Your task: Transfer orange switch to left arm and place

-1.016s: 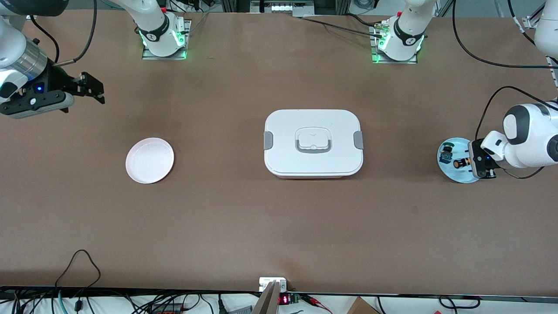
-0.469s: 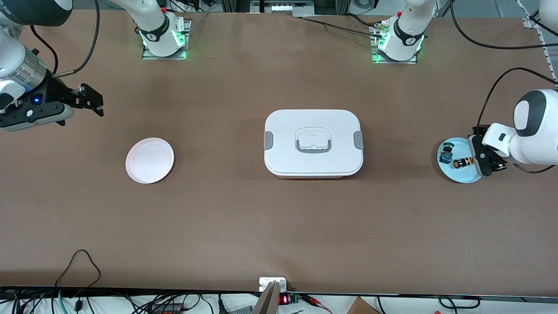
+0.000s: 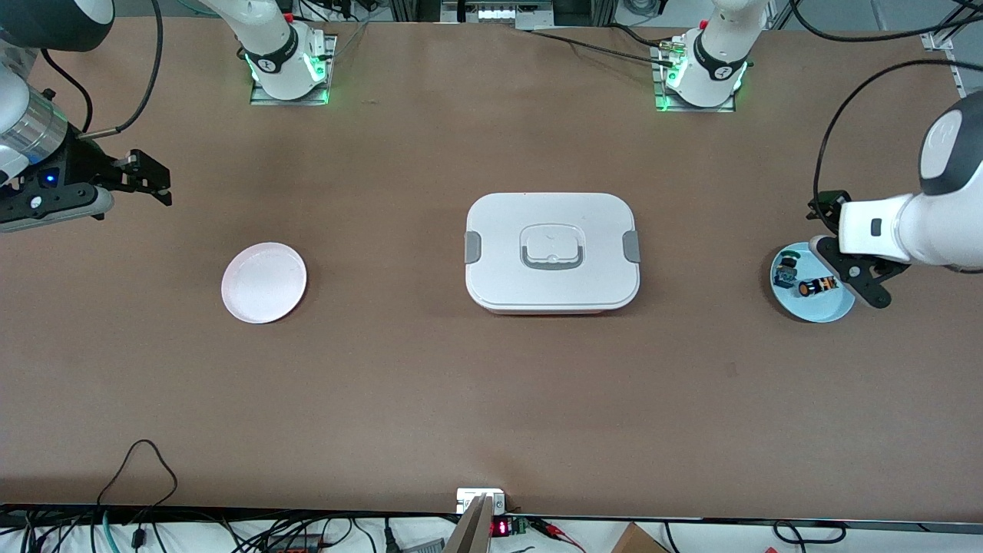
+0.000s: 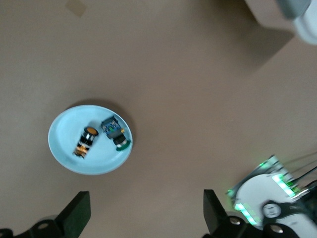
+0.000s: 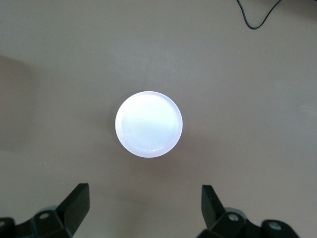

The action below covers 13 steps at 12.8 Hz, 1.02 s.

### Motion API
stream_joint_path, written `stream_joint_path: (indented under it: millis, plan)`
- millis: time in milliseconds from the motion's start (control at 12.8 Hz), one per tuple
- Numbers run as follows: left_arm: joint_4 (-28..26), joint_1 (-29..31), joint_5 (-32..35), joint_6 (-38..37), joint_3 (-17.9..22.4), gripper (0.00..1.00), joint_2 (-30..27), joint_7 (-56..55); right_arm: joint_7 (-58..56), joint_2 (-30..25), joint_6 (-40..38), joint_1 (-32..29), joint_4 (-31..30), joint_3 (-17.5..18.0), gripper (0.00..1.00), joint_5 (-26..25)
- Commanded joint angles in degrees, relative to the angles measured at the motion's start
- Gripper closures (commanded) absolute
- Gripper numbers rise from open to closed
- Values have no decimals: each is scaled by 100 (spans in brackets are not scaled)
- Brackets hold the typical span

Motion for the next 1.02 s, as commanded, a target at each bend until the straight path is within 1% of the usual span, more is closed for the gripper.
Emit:
stream_joint_path:
  millis: [0, 78, 156, 235, 313, 391, 469, 547, 625, 704, 782, 860, 938]
  plan:
    - [768, -93, -176, -518, -288, 0, 98, -854, 510, -65, -233, -251, 83, 399, 0, 38]
    - [1100, -355, -194, -571, -166, 0, 98, -917, 545, -65, -233, -251, 91, 408, 0, 38]
    - [1287, -436, -325, -432, 166, 0, 98, -1074, 572, -65, -233, -259, 92, 399, 0, 64]
    - [1262, -602, -283, 74, 326, 0, -15, -1346, 581, -65, -242, -259, 92, 399, 0, 247]
    - [1036, -716, -378, 323, 719, 0, -338, -1723, 581, -100, -242, -259, 92, 391, 0, 449]
    - [860, -1040, -649, 403, 1193, 0, -637, -2092, 581, -118, -242, -259, 100, 399, 0, 460]
    - [736, -1521, -939, 456, 1798, 0, -927, -2531, 572, -118, -242, -259, 100, 399, 0, 460]
    - [430, -1892, -1220, 492, 2300, 0, -1252, -2979, 563, -118, -234, -268, 100, 399, 0, 460]
    - [-69, -2095, -1545, 710, 2679, 0, -1638, -3279, 563, -118, -233, -259, 109, 391, 0, 443]
    - [-822, -2263, -1696, 1112, 2961, 0, -2129, -3291, 563, -109, -242, -268, 109, 391, 0, 451]
    - [-1291, -2691, -1715, 1395, 3347, 0, -2456, -3291, 563, -100, -234, -268, 109, 391, 0, 451]
    - [-1365, -3365, -1698, 1432, 4047, 0, -2538, -3352, 563, -100, -181, -259, 118, 391, 0, 399]
    - [-1383, -3702, -1689, 1467, 4402, 0, -2547, -3326, 563, -91, -155, -259, 135, 399, 0, 390]
